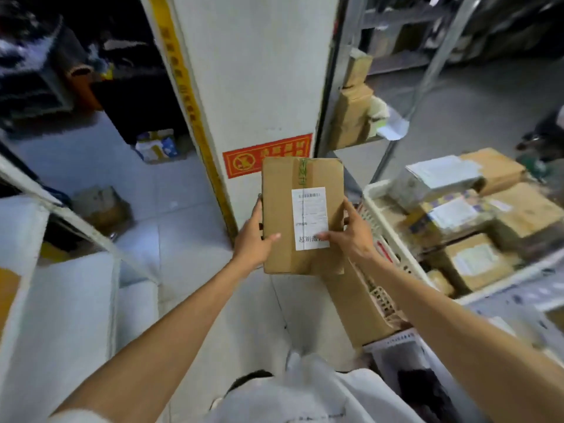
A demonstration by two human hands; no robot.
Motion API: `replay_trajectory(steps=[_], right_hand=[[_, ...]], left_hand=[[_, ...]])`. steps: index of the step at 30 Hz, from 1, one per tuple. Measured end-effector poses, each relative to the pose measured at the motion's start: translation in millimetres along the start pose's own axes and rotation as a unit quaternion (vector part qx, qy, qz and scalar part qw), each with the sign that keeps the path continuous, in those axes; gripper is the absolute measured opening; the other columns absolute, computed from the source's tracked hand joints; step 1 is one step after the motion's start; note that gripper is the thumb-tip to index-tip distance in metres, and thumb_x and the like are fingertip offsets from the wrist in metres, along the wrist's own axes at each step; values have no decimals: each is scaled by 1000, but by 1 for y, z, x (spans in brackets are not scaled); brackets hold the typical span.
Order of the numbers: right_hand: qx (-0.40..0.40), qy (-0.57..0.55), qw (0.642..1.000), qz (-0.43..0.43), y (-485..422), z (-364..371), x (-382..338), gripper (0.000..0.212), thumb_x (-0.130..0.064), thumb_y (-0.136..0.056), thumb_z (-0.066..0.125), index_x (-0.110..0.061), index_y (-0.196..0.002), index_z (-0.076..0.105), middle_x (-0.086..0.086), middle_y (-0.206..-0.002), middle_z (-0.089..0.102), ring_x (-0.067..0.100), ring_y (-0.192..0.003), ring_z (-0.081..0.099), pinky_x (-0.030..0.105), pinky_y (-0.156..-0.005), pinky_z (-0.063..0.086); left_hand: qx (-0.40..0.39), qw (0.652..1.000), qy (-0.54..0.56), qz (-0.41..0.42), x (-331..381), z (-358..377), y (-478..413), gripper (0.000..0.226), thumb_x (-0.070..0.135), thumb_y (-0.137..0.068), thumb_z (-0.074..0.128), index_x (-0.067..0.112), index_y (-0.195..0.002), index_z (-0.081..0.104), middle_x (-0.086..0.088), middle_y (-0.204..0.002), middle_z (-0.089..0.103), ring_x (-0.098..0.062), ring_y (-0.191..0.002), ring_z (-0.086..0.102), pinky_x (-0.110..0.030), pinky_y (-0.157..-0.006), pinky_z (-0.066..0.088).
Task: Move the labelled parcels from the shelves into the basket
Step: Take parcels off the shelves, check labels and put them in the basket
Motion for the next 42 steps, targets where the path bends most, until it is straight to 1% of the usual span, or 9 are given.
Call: replay_trajectory(steps=[3, 8, 11, 15, 21, 25, 30, 36, 42], right_hand=[[71, -22, 997, 14, -14, -50, 21, 100, -24, -62, 90, -31, -145, 35, -6, -127, 59, 20, -116, 55, 44, -100, 47], [161, -47, 983, 73, -17, -105, 56, 98, -19, -65, 88, -29, -146, 34, -11, -119, 57, 12, -105, 55, 31, -89, 48], [208, -51, 971, 108, -22, -126, 74, 93, -23, -66, 88, -25, -144, 37, -14, -115, 56, 10, -105, 53, 33, -93, 46], [269, -56, 950, 148, -34, -146, 87, 84, -31, -63, 88, -25, -136, 45, -15, -113, 58, 12, -104, 55, 35, -92, 48], [327, -70, 918, 213, -60, -161, 93, 93, -35, -62, 88, -31, -140, 38, -11, -115, 58, 17, -105, 57, 42, -93, 51], [367, -81, 894, 243, -72, -170, 99, 93, -36, -60, 89, -31, -138, 38, -8, -117, 62, 20, -106, 60, 45, -92, 52], [396, -101, 870, 274, -80, -198, 113, 97, -30, -63, 89, -29, -143, 35, -6, -123, 62, 19, -108, 61, 42, -93, 53], [429, -79, 853, 286, -90, -260, 132, 92, -39, -71, 83, -32, -146, 30, -11, -130, 57, 18, -118, 55, 41, -97, 46], [475, -82, 818, 313, -75, -314, 156, 79, -39, -74, 78, -34, -140, 36, -14, -126, 56, 14, -117, 52, 48, -100, 44]], left_hand=[[-44, 998, -22, 39, 43, 41, -37, 91, 28, -88, 66, 49, -148, 1, 4, -145, 44, -24, -125, 50, -52, -101, 44], [-138, 986, -55, 70, 89, 104, -83, 89, 29, -88, 66, 45, -149, 2, 1, -147, 41, -25, -127, 48, -50, -103, 43], [-192, 975, -62, 93, 112, 135, -107, 86, 26, -89, 65, 42, -150, 6, 1, -146, 42, -24, -127, 48, -45, -101, 41], [-268, 951, -81, 131, 140, 167, -146, 87, 28, -89, 64, 45, -149, 4, 0, -146, 40, -26, -129, 45, -49, -103, 41], [-350, 913, -105, 180, 176, 197, -202, 90, 28, -87, 66, 47, -148, 2, 2, -149, 35, -24, -132, 42, -48, -104, 41], [-387, 893, -109, 204, 197, 220, -228, 89, 24, -88, 66, 43, -150, 5, 2, -147, 40, -20, -127, 46, -39, -101, 42], [-429, 872, -106, 212, 227, 259, -243, 88, 17, -88, 65, 41, -150, 8, 0, -144, 45, -20, -120, 52, -40, -99, 46], [-446, 858, -111, 231, 275, 319, -254, 83, 23, -87, 65, 41, -149, 14, 12, -136, 48, -17, -122, 51, -39, -100, 46], [-464, 841, -149, 234, 318, 385, -249, 82, 28, -87, 65, 38, -150, 13, 0, -120, 55, -22, -110, 54, -39, -98, 45]])
Point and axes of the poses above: each hand's wrist, its own y-axis away from the middle knuckle, its own z-axis out of the palm, x = y × z, the point moved 7 cm from there along -y, towards the middle knuckle
